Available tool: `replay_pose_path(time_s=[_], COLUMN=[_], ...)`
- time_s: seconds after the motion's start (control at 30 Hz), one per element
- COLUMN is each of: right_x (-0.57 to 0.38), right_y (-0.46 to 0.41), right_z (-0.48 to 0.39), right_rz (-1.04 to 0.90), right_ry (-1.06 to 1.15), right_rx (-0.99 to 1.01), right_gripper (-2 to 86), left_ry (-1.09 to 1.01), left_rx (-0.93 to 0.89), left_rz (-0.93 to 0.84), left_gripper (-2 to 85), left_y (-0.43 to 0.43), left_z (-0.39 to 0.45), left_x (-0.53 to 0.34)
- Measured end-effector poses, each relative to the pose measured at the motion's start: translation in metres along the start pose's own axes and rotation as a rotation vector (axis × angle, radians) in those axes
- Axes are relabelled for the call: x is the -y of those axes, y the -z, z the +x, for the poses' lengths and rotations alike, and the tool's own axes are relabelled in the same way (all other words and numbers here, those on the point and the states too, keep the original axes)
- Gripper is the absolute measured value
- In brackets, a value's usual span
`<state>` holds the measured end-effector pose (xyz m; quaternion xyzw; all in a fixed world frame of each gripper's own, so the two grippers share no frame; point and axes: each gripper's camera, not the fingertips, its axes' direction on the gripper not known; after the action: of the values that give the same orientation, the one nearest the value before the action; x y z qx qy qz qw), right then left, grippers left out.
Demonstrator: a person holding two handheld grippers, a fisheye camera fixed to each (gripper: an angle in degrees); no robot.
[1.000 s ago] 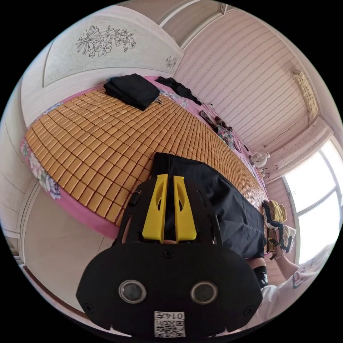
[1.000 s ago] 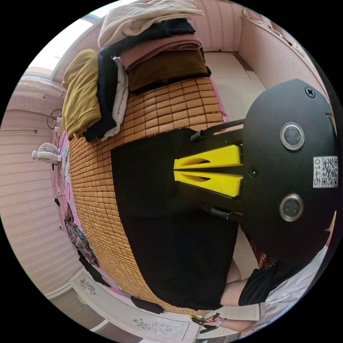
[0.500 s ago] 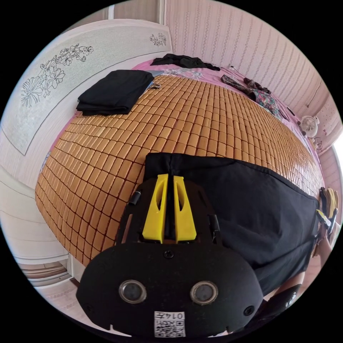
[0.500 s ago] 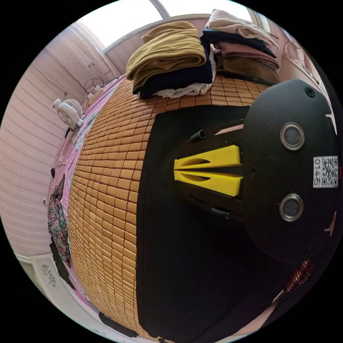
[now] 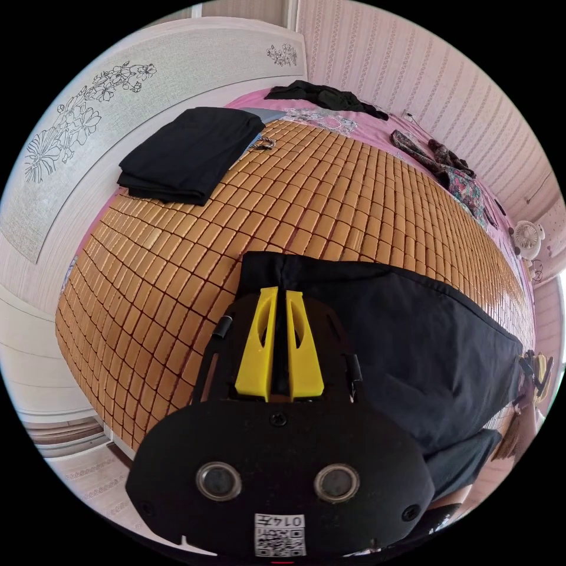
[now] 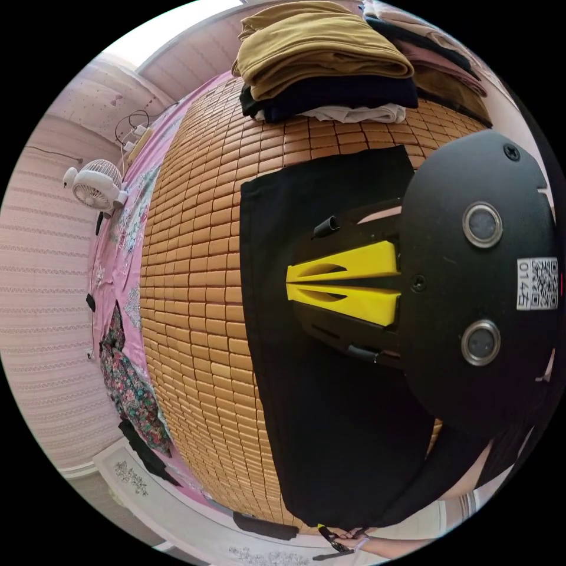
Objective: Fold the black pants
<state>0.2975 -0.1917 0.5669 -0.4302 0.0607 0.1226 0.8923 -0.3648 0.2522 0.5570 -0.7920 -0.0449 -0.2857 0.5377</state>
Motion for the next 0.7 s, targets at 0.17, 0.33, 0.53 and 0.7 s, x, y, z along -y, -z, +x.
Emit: replay_pose_path(time_s=[0.17, 0.33, 0.53, 0.7], right_x=[-0.065, -0.209, -0.308, -0.281], right_y=[0.081, 0.134, 0.124, 0.109], right_z=[0.051, 0.135, 0.181, 0.182], right_rz=[0.165, 0.107, 0.002, 0.069], right_ry=[0.028, -0.172, -0.366, -0.31], right_rx=[0.138, 0.024, 0.035, -0.018], right_gripper=[5.7, 7.0, 7.5, 7.1], left_ry=[-0.166, -0.35, -0.582, -0.736], left_rx=[-0.162, -0.409, -0.556, -0.58], left_rz=[0.139, 0.069, -0.148, -0.195], left_gripper=[0.1, 0.6, 1.4, 1.8], left_y=[0.045, 0.076, 0.076, 0.078], left_z=[0.004, 0.023, 0.098, 0.175], left_x=[-0.04, -0.14, -0.265, -0.309])
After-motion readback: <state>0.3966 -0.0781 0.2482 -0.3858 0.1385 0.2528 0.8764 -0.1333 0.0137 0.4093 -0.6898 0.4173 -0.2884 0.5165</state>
